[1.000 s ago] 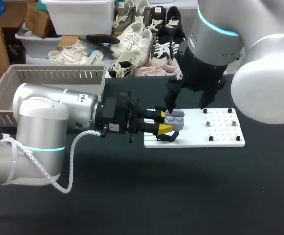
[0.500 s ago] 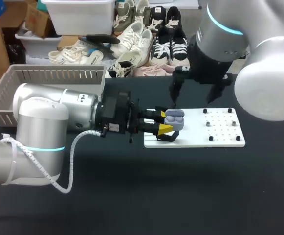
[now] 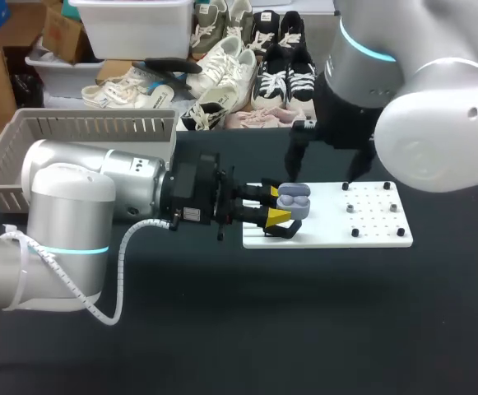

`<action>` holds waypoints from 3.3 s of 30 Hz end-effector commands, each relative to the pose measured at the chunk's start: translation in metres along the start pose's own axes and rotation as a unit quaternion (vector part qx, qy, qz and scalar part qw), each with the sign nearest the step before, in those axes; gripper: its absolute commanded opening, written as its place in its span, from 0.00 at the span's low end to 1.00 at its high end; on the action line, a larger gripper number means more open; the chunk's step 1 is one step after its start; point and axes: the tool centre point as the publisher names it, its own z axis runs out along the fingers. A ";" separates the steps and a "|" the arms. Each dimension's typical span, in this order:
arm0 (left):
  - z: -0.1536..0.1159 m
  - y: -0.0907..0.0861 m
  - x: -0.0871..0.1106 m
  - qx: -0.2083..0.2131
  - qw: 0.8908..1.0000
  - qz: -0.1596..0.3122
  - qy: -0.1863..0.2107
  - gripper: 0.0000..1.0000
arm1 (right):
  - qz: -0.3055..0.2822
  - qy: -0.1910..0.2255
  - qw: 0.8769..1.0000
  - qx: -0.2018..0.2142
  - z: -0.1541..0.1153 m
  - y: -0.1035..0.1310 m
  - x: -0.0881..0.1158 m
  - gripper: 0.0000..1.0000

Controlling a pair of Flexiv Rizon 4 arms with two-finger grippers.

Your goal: Pick up each earbud case from the left stands, insert the matching earbuds, close the lid, and place the case in the box.

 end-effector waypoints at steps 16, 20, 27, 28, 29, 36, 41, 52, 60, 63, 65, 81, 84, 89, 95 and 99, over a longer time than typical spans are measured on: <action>0.000 -0.001 0.000 -0.002 1.000 0.001 0.000 0.00 | -0.015 0.014 1.000 -0.006 -0.017 -0.001 0.028 1.00; 0.000 -0.001 0.000 -0.002 1.000 0.001 0.000 0.00 | -0.012 -0.004 1.000 -0.004 -0.021 -0.003 0.029 1.00; 0.000 -0.001 0.000 -0.002 1.000 0.001 0.000 0.00 | -0.014 -0.068 0.997 -0.028 -0.043 -0.004 0.034 1.00; 0.000 -0.001 0.000 -0.002 1.000 0.001 0.000 0.00 | -0.020 -0.076 0.996 -0.036 -0.046 -0.004 0.037 1.00; -0.001 -0.001 -0.001 -0.002 1.000 0.000 -0.001 0.00 | -0.025 -0.081 0.995 -0.042 -0.049 -0.005 0.040 1.00; -0.020 -0.001 -0.017 -0.016 1.000 -0.009 -0.002 0.00 | -0.046 -0.099 0.992 -0.063 -0.061 -0.013 0.060 1.00; -0.042 0.002 -0.029 -0.038 0.999 -0.012 0.003 0.00 | -0.046 -0.099 0.992 -0.063 -0.061 -0.013 0.060 1.00; -0.118 0.015 -0.032 -0.129 0.991 -0.025 0.036 0.00 | -0.046 -0.099 0.992 -0.063 -0.061 -0.013 0.060 1.00; -0.176 0.051 -0.025 -0.205 0.975 -0.036 0.075 0.00 | -0.046 -0.099 0.992 -0.063 -0.061 -0.013 0.060 1.00; -0.191 0.065 -0.023 -0.222 0.971 -0.037 0.085 0.00 | -0.046 -0.099 0.992 -0.063 -0.061 -0.013 0.060 1.00; -0.201 0.074 -0.020 -0.238 0.966 -0.041 0.091 0.00 | -0.046 -0.099 0.992 -0.063 -0.061 -0.013 0.060 1.00; -0.272 0.139 0.025 -0.331 0.925 -0.125 0.138 0.00 | -0.046 -0.099 0.992 -0.063 -0.061 -0.013 0.060 1.00; -0.281 0.149 0.031 -0.336 0.919 -0.139 0.154 0.00 | -0.046 -0.099 0.992 -0.063 -0.061 -0.013 0.060 1.00; -0.295 0.168 0.045 -0.345 0.907 -0.167 0.173 0.00 | -0.046 -0.099 0.992 -0.063 -0.061 -0.013 0.060 1.00; -0.306 0.183 0.055 -0.347 0.900 -0.188 0.184 0.41 | -0.046 -0.099 0.992 -0.063 -0.061 -0.013 0.060 1.00; -0.310 0.187 0.057 -0.341 0.901 -0.191 0.191 0.97 | -0.046 -0.099 0.992 -0.063 -0.061 -0.013 0.060 1.00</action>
